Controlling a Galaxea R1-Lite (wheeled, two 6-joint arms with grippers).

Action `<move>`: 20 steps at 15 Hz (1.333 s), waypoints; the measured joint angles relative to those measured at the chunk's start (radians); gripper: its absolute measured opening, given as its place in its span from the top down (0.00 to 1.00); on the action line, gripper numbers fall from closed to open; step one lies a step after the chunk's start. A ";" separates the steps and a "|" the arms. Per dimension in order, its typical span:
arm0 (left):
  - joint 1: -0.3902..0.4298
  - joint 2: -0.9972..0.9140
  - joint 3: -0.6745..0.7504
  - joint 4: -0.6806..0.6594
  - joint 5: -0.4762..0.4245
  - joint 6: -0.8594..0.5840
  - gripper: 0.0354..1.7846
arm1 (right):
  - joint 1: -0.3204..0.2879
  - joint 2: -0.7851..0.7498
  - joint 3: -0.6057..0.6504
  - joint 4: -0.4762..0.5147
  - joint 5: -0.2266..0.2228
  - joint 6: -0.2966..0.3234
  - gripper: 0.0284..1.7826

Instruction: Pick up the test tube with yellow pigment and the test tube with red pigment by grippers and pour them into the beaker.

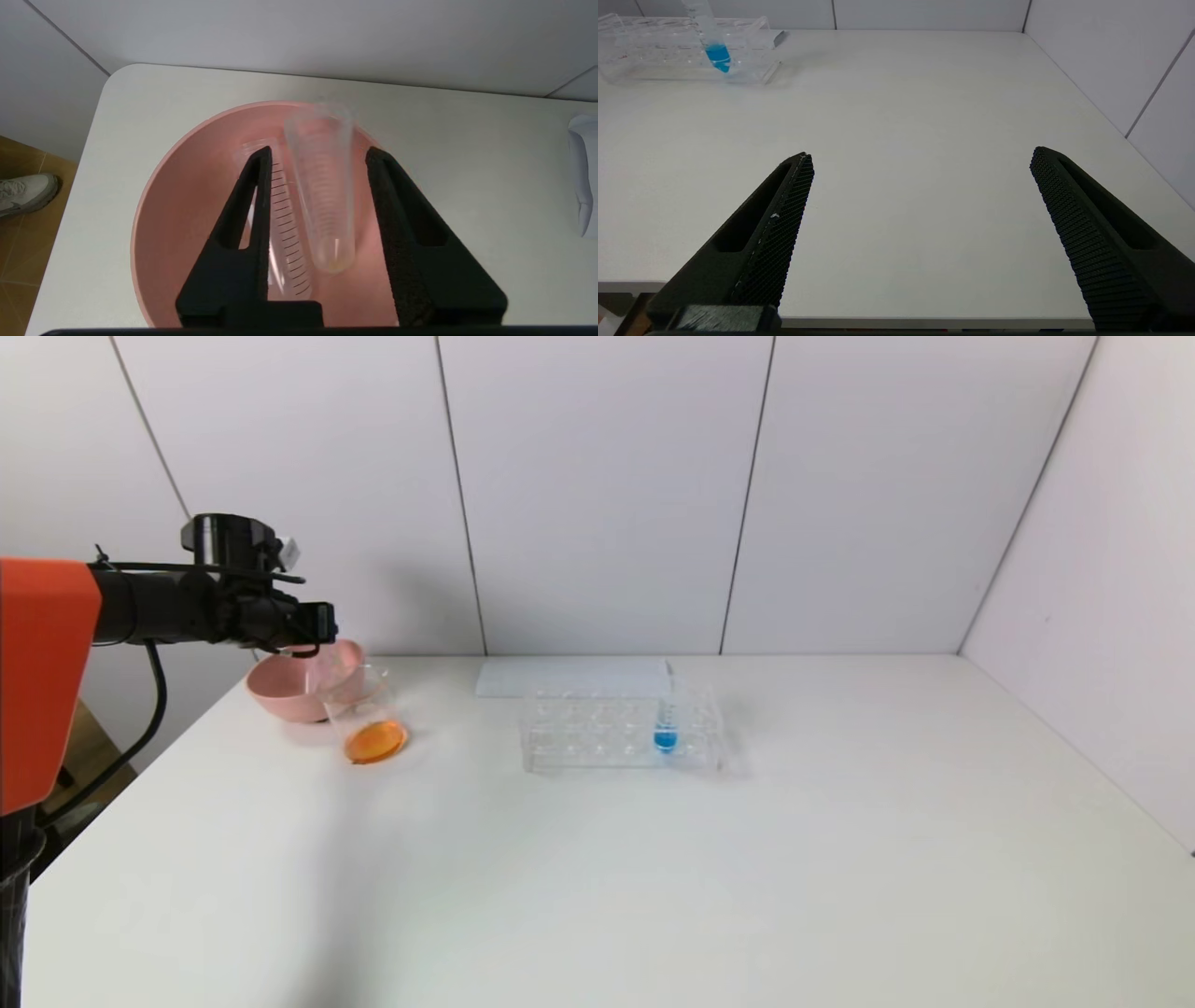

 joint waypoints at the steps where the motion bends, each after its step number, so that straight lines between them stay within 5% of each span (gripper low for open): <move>1: 0.000 0.000 -0.001 0.000 -0.001 0.000 0.50 | 0.000 0.000 0.000 0.000 0.000 0.000 0.05; 4: 0.001 0.000 -0.003 0.000 -0.001 0.000 0.22 | 0.000 0.000 0.000 0.000 0.000 0.000 0.05; 8: 0.001 -0.022 0.008 0.001 0.000 0.004 0.03 | 0.000 0.000 0.000 0.000 0.000 0.000 0.05; 16: -0.039 -0.259 0.146 0.003 -0.003 0.041 0.01 | 0.000 0.000 0.000 0.000 0.000 0.001 0.05; 20: -0.074 -0.470 0.307 0.003 -0.082 0.088 0.01 | 0.000 0.000 0.000 0.000 0.000 0.001 0.05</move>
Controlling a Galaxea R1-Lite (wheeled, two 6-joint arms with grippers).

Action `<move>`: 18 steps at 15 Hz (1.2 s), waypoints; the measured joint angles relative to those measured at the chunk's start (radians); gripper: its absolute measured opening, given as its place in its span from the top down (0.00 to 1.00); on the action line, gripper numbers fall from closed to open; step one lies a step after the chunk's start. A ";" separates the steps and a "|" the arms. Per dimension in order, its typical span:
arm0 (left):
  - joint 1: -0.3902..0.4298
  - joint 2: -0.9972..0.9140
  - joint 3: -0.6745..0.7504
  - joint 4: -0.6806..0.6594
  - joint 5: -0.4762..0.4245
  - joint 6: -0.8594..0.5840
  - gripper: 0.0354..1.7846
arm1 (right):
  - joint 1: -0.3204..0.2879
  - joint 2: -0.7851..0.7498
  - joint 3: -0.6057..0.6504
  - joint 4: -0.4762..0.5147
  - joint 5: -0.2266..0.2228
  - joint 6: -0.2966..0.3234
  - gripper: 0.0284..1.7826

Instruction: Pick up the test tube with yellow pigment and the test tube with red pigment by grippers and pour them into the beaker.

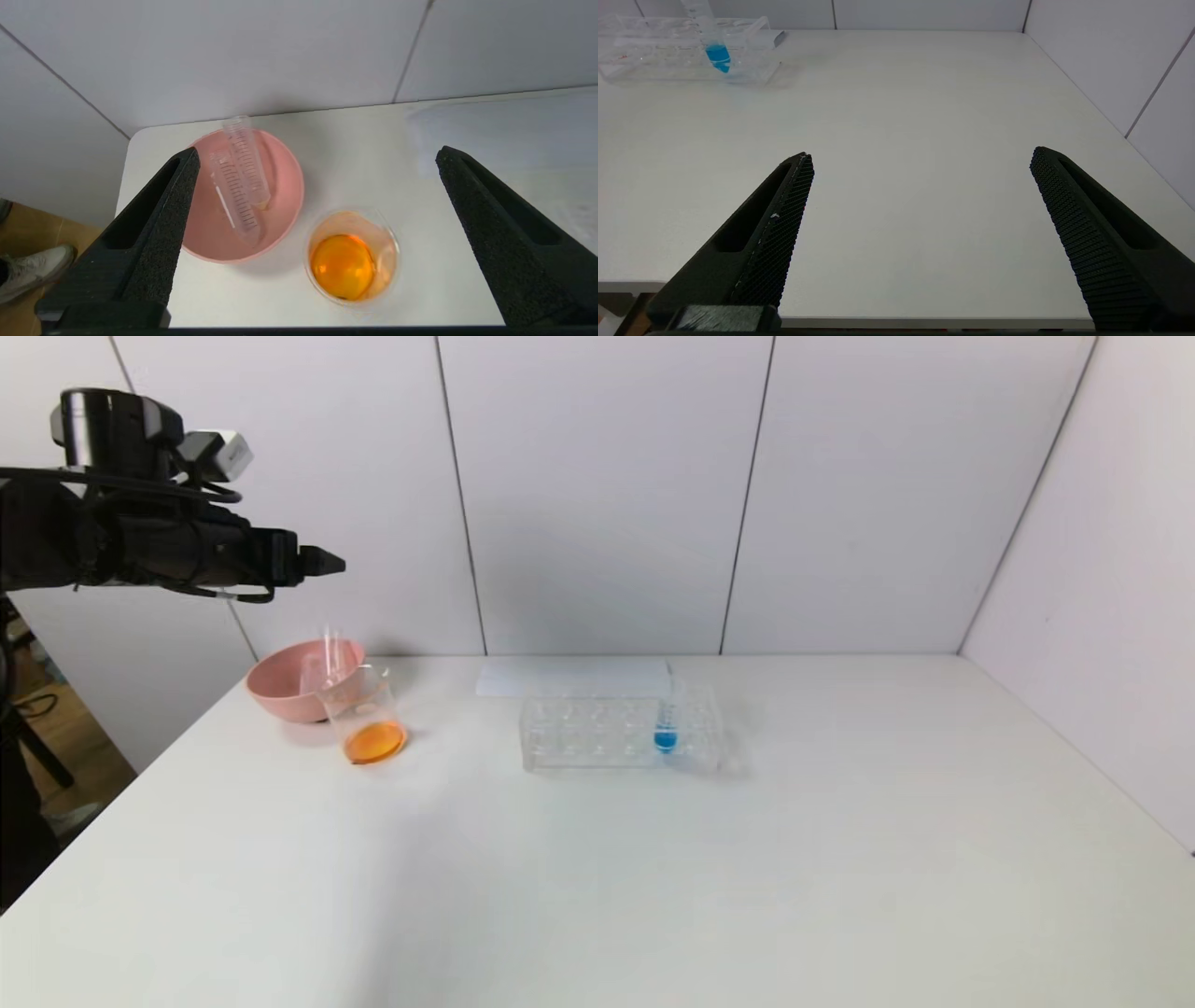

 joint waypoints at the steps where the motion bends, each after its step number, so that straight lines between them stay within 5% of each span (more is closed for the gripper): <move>1: -0.007 -0.059 0.048 0.000 -0.024 0.005 0.01 | 0.000 0.000 0.000 0.000 0.000 -0.001 0.05; 11: -0.038 -0.771 0.502 0.013 -0.225 0.014 0.01 | 0.000 0.000 0.000 0.000 0.000 0.000 0.05; 18: -0.068 -1.314 0.637 0.131 -0.341 0.047 0.01 | 0.000 0.000 0.000 0.000 0.000 0.000 0.05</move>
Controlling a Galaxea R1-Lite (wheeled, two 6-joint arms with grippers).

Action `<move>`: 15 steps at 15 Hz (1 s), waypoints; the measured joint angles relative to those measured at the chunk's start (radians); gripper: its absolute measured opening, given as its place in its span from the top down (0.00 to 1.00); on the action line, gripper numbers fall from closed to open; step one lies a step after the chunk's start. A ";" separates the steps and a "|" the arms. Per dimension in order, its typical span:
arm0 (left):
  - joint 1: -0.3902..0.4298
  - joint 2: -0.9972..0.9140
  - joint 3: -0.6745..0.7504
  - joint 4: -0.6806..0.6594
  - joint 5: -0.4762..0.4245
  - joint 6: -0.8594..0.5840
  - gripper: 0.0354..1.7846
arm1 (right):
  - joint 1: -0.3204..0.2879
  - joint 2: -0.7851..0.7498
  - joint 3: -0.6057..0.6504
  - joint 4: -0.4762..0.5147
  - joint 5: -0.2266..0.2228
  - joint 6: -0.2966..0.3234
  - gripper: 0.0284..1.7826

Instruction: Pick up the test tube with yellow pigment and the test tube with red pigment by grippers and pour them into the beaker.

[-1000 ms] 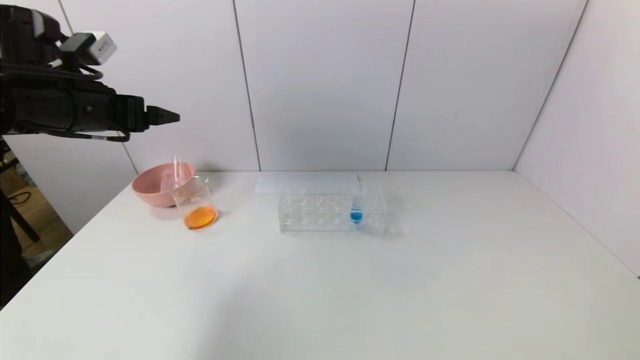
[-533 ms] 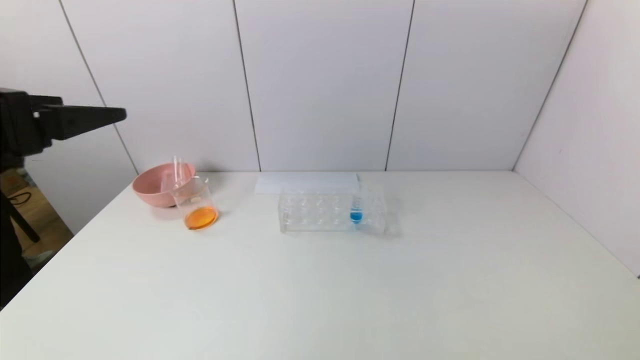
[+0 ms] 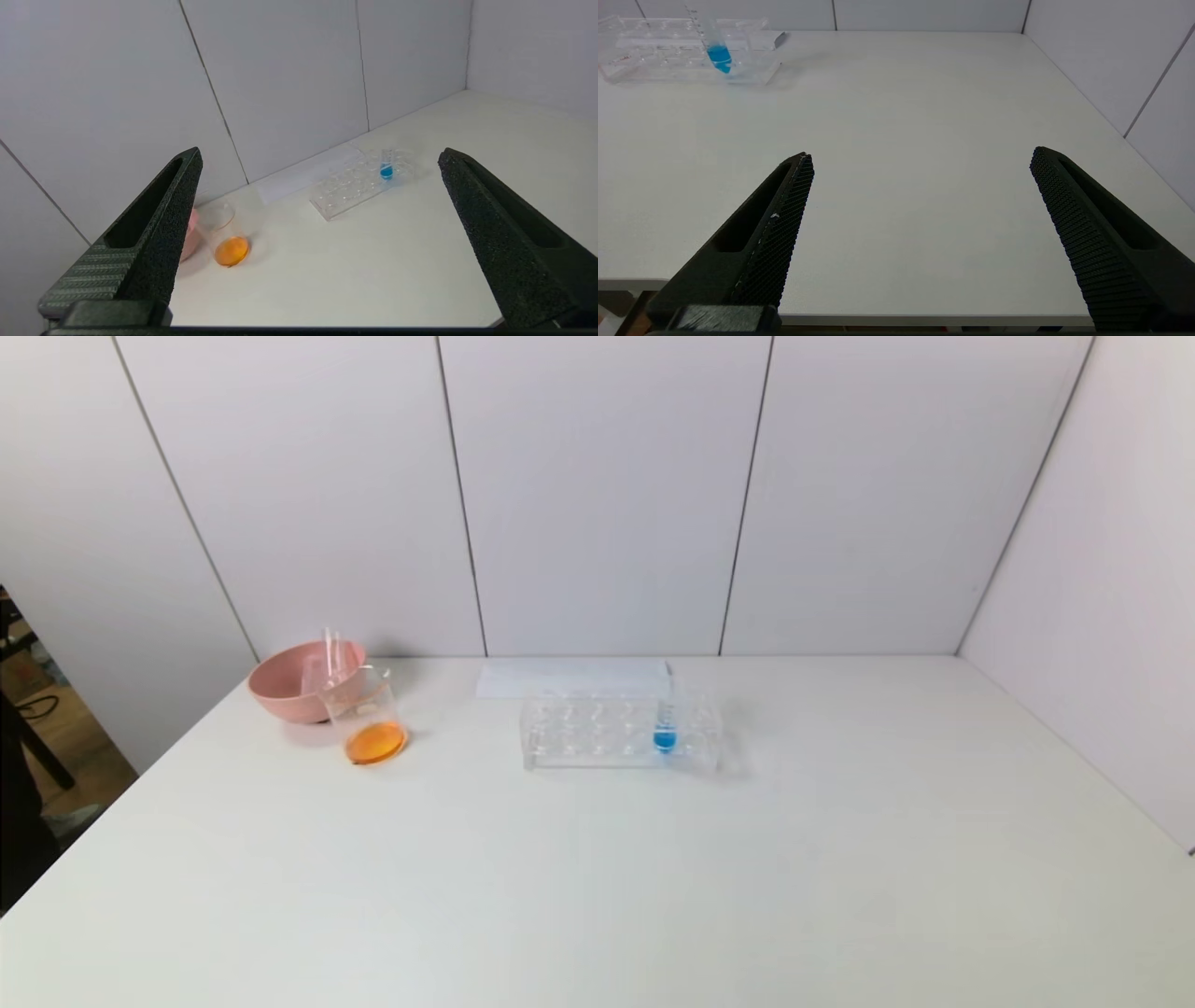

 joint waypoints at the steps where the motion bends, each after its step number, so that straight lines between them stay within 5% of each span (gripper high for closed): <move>1: -0.001 -0.076 0.005 0.025 -0.005 0.015 0.01 | 0.000 0.000 0.000 0.000 0.000 0.000 0.05; 7: 0.021 -0.385 0.182 -0.025 0.000 0.233 0.01 | 0.000 0.000 0.000 0.000 0.000 0.000 0.05; 12: 0.019 -0.452 0.726 -0.525 0.045 0.165 0.01 | 0.000 0.000 0.000 0.000 0.000 0.000 0.05; 15: 0.019 -0.470 0.910 -0.746 0.209 0.054 0.01 | -0.001 0.000 0.000 0.000 0.000 0.000 0.05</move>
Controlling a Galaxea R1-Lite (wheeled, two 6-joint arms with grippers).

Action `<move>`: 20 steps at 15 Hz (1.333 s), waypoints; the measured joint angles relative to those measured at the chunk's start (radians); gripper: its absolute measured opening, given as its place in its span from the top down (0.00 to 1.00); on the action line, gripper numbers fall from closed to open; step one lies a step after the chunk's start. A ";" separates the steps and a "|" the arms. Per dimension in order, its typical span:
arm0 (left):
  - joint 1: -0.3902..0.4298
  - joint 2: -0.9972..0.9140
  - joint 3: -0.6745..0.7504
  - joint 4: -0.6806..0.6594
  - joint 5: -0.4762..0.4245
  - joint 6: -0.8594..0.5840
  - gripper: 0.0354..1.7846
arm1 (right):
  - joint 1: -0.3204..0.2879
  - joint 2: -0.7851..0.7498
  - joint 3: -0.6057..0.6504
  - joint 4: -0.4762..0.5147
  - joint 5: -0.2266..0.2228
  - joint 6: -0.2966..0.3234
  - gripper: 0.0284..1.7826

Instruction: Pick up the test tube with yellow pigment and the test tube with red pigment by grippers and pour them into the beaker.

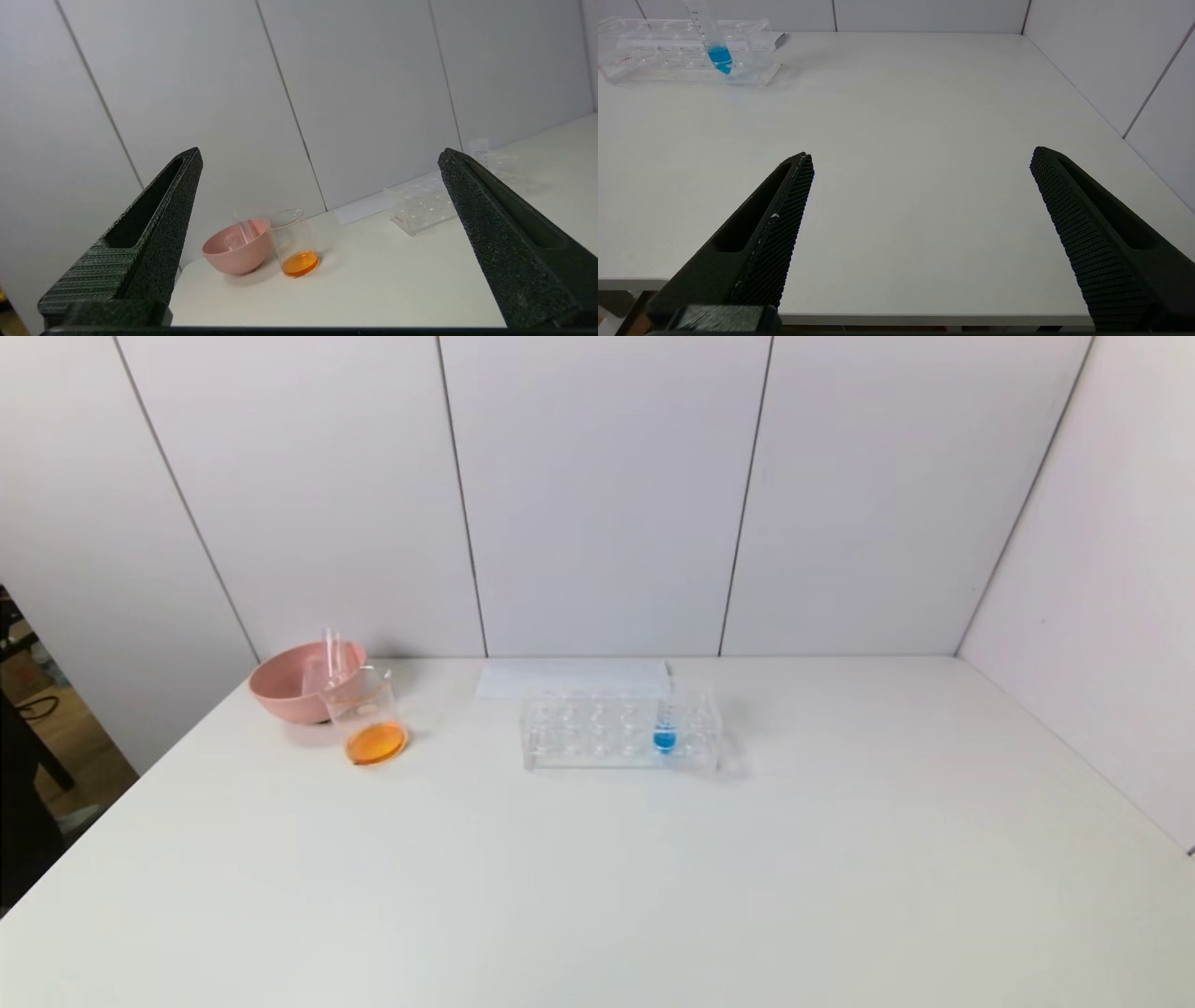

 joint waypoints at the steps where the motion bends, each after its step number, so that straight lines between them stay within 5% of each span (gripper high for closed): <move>1: 0.000 -0.007 0.016 0.028 0.042 -0.026 0.01 | 0.000 0.000 0.000 0.000 0.000 0.000 0.05; 5: 0.000 -0.033 0.031 0.354 0.075 -0.035 0.01 | 0.000 0.000 0.000 0.000 0.000 0.000 0.05; 9: 0.000 -0.039 0.027 0.549 0.206 -0.049 0.01 | 0.000 0.000 0.000 0.000 0.000 0.000 0.05; 20: -0.001 -0.040 0.031 0.543 0.223 -0.108 0.01 | 0.000 0.000 0.000 0.000 0.000 0.000 0.05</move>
